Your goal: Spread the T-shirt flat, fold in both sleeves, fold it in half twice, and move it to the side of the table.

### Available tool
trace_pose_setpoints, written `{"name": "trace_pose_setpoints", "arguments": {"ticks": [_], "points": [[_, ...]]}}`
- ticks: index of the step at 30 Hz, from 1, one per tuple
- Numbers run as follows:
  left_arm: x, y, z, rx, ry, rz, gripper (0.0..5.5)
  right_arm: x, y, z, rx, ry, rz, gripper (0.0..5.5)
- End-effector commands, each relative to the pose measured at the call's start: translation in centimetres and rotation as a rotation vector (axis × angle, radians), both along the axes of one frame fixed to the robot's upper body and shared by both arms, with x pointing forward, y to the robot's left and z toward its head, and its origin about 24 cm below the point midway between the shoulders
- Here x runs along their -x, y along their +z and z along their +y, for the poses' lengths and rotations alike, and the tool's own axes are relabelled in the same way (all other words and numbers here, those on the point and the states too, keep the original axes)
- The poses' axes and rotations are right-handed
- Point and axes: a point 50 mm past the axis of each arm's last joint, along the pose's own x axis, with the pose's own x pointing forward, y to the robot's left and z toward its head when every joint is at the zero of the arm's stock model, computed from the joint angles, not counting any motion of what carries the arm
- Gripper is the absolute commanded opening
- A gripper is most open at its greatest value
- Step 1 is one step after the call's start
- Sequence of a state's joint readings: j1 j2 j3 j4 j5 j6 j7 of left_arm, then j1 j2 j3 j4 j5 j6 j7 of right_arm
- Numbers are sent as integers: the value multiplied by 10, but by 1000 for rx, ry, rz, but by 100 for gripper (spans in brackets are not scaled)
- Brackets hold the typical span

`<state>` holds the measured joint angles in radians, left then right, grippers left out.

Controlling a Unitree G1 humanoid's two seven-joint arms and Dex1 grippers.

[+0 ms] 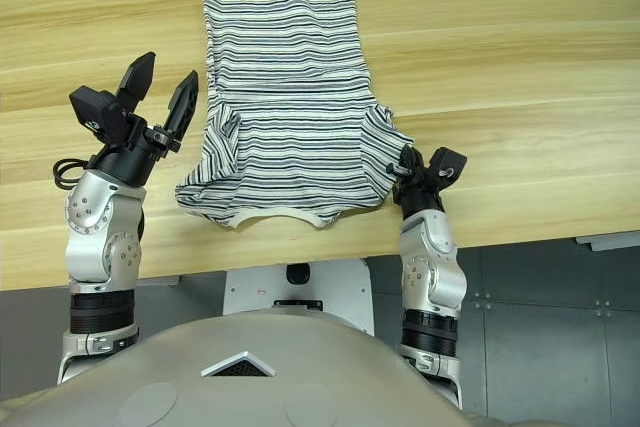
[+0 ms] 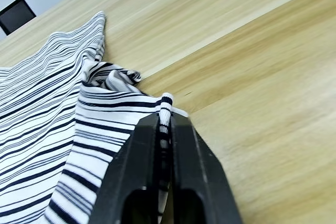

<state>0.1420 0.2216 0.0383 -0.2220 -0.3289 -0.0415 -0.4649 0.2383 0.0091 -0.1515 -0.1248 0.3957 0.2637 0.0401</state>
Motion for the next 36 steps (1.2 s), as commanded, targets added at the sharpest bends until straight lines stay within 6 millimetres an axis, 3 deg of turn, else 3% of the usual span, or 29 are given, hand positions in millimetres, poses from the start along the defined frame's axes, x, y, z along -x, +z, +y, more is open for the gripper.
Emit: {"name": "trace_pose_setpoints", "arguments": {"ticks": [1,8,20,36], "points": [[-2,1,0,-3,8,-3,333,0,-3,0,-3,-32,0,11],[-3,-2,-1,-7,6,4,333,-2,10,13,198,144,-168,11],[-3,-4,-2,-7,3,11,333,12,19,42,759,600,-409,11],[-4,-6,-6,6,-1,12,333,33,-9,50,1061,1039,-322,11]]}}
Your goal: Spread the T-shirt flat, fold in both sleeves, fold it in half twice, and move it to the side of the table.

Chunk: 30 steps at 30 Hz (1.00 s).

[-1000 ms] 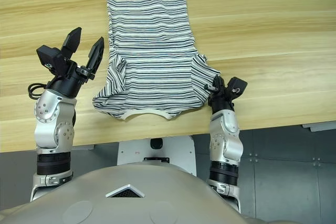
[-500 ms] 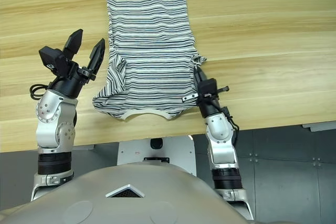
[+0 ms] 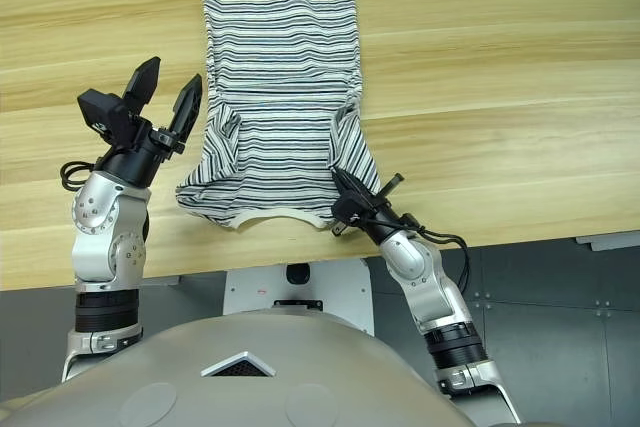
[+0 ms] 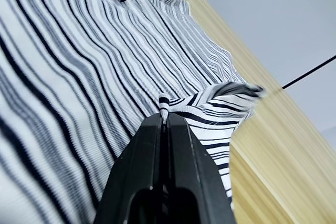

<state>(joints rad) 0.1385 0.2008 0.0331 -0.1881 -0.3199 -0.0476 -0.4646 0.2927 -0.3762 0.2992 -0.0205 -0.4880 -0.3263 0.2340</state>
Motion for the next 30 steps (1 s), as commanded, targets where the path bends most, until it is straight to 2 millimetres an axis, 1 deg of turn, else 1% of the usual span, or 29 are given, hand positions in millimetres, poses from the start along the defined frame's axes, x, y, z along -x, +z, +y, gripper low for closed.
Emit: {"name": "trace_pose_setpoints", "arguments": {"ticks": [1,10,14,15,16,17,20,24,28,29,30], "points": [[-3,1,-3,-7,-7,-12,333,2,-5,-1,74,54,29,11],[-4,1,-7,0,-15,-15,333,4,-8,-2,102,51,56,11],[-5,0,-7,-2,-15,-11,333,-1,3,1,22,19,-13,11],[-5,0,-7,-3,-15,-9,333,-3,7,2,-4,18,-36,31],[-5,0,-6,-3,-15,-8,333,-4,10,3,-30,10,-51,38],[-5,-1,-6,-4,-15,-6,333,-6,16,3,-73,0,-66,62],[-6,-3,-4,-6,-13,-1,333,-13,34,0,-221,-24,-96,113],[-6,-5,-4,-9,-15,7,333,-16,58,-4,-477,-11,-27,187],[-6,-5,-3,-9,-20,13,333,-10,62,-7,-558,69,104,247],[-6,-5,-3,-14,-28,12,333,-7,62,-8,-559,105,129,261],[-7,-2,0,-35,-42,-4,333,-1,62,-13,-525,174,163,276]]}}
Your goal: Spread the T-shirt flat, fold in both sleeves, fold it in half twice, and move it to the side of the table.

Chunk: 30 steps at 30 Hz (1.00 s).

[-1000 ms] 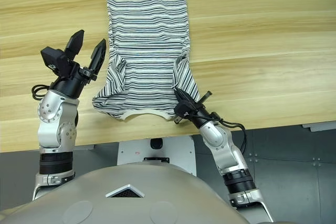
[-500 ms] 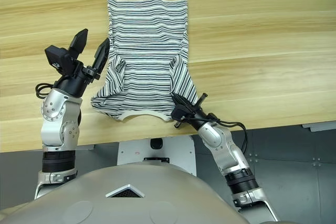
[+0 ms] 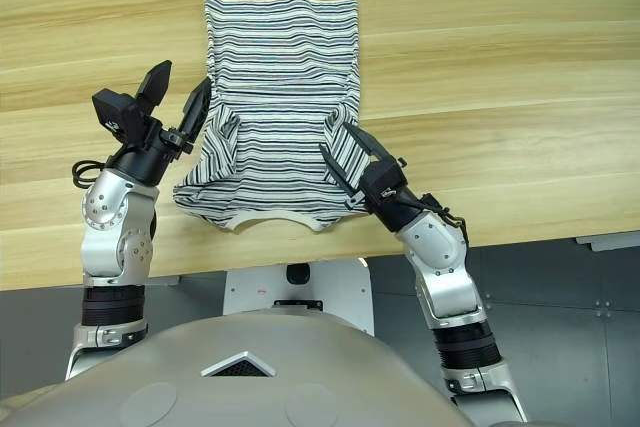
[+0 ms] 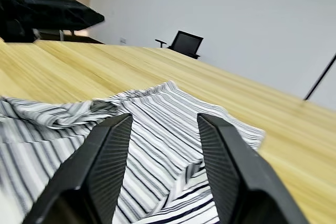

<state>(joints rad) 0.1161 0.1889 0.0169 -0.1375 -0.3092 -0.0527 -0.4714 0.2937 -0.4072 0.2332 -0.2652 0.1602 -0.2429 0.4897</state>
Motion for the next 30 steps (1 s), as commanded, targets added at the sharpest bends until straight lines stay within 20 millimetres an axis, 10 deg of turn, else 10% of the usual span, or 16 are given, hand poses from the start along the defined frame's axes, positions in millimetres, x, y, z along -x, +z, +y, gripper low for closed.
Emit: {"name": "trace_pose_setpoints", "arguments": {"ticks": [1,6,13,30], "points": [[-4,11,10,-75,-46,-58,333,13,0,-16,100,189,41,284],[-2,41,48,-558,-274,-261,333,11,-5,-59,453,312,19,310],[11,34,107,-1248,-568,-273,333,2,-3,-97,786,343,-53,310],[23,-24,114,-1414,-886,-218,333,-10,-19,-106,1037,429,-173,310]]}}
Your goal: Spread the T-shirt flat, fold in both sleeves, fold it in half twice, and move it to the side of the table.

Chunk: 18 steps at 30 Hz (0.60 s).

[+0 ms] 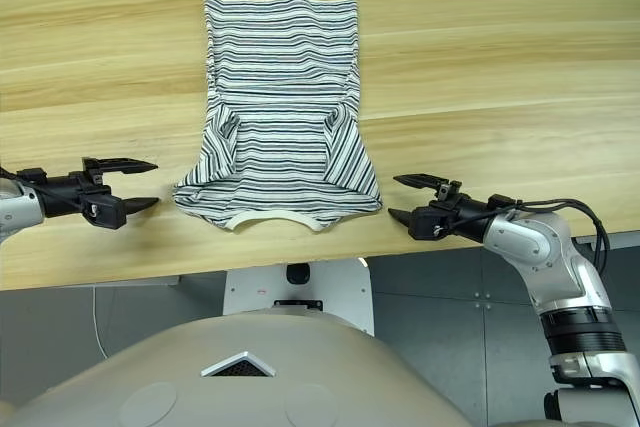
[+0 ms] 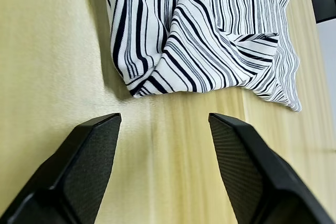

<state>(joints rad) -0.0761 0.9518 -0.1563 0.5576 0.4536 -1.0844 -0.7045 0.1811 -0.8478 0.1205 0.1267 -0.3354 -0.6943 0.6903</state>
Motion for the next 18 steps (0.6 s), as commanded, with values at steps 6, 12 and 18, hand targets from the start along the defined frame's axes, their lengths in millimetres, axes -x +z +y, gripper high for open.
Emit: {"name": "trace_pose_setpoints", "arguments": {"ticks": [6,12,18], "points": [[-9,-9,-18,107,-100,-112,333,-19,-4,9,40,125,-170,310],[-13,-5,-20,151,-127,-172,333,-23,-7,14,-8,165,-237,310],[-10,-6,-26,188,-174,-171,333,-23,-5,23,-70,200,-269,310]]}}
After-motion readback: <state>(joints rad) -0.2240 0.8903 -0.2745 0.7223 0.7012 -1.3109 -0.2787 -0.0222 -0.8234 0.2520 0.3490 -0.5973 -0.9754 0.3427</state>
